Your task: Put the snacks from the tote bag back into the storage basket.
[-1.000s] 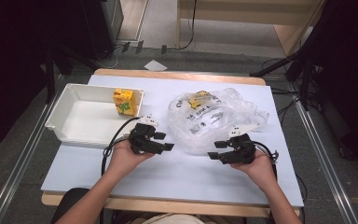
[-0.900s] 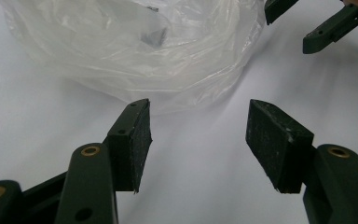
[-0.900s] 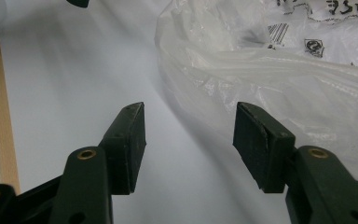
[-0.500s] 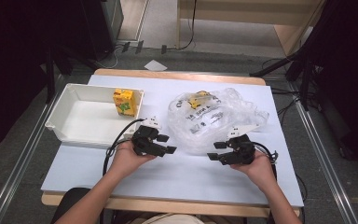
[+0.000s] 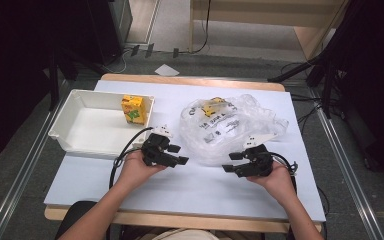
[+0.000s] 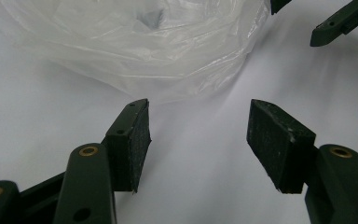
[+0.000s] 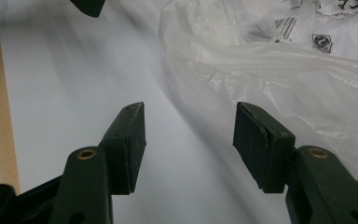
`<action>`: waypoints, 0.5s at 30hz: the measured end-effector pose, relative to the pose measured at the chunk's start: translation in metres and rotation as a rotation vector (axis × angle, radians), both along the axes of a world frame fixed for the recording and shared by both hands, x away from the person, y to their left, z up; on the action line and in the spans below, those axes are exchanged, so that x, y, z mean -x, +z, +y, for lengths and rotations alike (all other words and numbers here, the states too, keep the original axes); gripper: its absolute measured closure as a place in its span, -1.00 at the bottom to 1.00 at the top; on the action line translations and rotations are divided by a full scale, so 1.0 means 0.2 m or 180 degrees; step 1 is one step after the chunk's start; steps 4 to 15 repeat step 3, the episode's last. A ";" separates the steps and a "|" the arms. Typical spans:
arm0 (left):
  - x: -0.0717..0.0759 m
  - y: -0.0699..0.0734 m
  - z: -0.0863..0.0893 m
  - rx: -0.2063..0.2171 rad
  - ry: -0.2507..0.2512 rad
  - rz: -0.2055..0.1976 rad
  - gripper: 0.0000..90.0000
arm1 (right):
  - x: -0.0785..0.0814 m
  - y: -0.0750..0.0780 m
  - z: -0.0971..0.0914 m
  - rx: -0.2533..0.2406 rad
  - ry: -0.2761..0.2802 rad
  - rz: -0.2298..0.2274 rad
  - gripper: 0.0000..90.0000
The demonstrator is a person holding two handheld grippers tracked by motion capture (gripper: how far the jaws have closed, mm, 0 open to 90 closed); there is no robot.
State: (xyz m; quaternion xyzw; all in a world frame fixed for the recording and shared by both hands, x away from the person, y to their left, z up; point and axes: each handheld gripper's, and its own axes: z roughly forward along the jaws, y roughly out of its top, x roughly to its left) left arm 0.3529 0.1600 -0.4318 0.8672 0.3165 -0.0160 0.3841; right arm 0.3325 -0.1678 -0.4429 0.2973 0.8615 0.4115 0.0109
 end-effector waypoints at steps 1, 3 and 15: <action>-0.01 0.00 0.01 0.0014 -0.0036 0.0023 -0.12 | 0.00 0.00 0.00 0.0004 0.0001 0.0008 0.00; -0.01 -0.01 0.01 0.0021 -0.0059 0.0010 -0.13 | 0.00 0.00 0.00 0.0001 0.0000 0.0012 0.00; -0.01 -0.01 0.01 0.0021 -0.0059 0.0010 -0.13 | 0.00 0.00 0.00 0.0001 0.0000 0.0012 0.00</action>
